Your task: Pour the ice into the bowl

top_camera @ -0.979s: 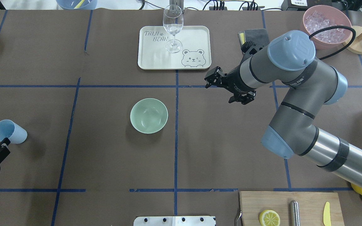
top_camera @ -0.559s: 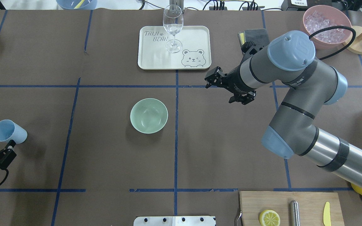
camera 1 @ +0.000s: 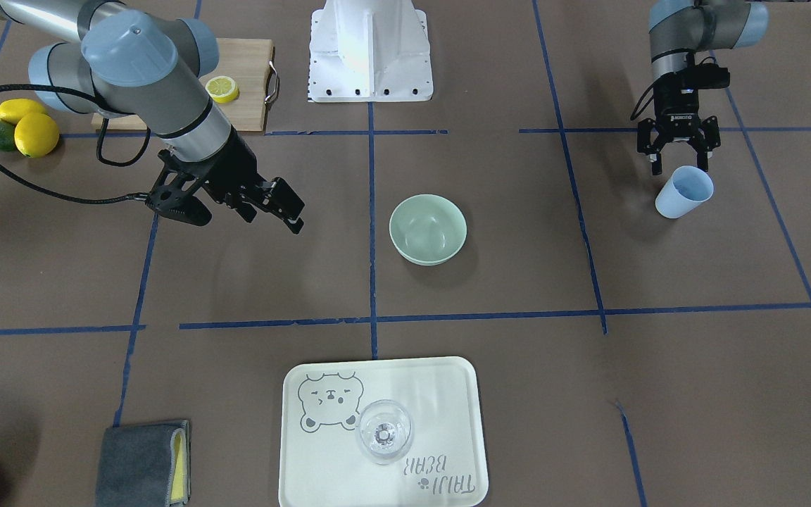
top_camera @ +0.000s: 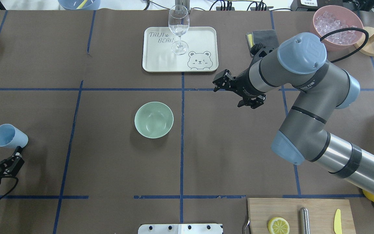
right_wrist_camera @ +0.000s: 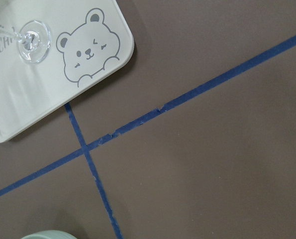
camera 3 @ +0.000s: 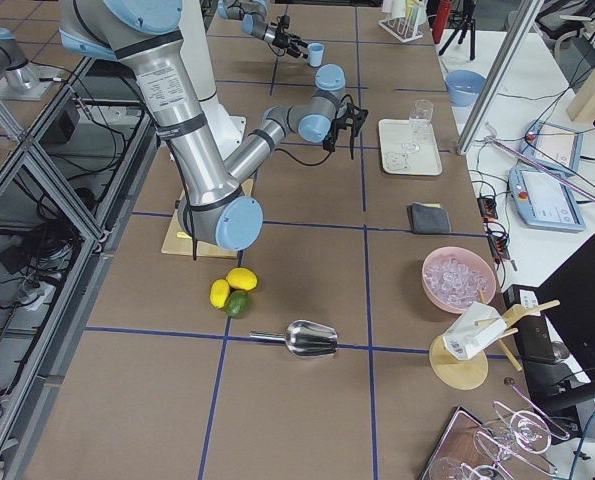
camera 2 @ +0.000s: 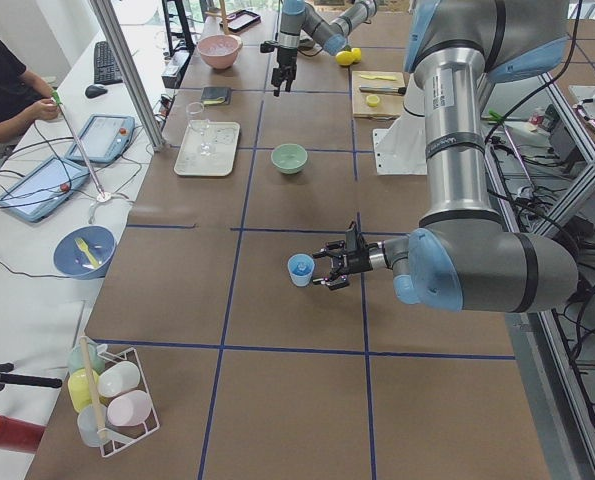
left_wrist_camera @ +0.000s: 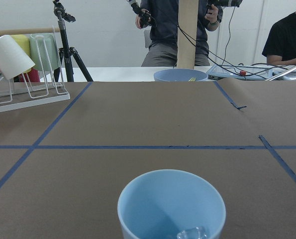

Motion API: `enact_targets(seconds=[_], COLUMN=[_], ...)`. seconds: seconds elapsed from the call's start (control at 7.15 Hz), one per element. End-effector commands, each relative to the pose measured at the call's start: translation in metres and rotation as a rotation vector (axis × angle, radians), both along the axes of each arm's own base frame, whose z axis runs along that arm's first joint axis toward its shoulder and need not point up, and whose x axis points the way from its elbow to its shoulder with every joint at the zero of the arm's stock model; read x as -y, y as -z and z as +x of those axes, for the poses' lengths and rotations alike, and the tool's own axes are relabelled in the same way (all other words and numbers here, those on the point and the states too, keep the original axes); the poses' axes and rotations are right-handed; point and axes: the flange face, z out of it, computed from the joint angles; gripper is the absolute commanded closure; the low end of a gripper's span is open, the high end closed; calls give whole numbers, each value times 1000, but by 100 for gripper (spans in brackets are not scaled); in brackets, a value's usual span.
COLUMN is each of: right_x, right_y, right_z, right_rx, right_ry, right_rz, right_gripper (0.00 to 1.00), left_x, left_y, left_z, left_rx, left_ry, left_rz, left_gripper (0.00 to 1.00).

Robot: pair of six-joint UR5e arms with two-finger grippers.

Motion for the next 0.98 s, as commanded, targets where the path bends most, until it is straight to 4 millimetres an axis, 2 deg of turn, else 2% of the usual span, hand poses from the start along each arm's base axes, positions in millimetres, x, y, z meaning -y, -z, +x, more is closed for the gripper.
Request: enact_targets(seconds=[0.0, 0.28, 0.84], right_x=[0, 0, 1], right_y=[-4, -4, -5], right_z=[0, -1, -1], right_rx=[-5, -8, -12], right_ry=[0, -4, -11], right_rz=[-5, -1, 2], right_gripper=[0, 0, 0], left_x=[-1, 3, 26], left_y=[-9, -24, -24], left_z=[14, 23, 13], left_rx=[7, 48, 48], left_ry=[-4, 1, 68], left_rz=[-1, 7, 5], left_gripper=[4, 5, 6])
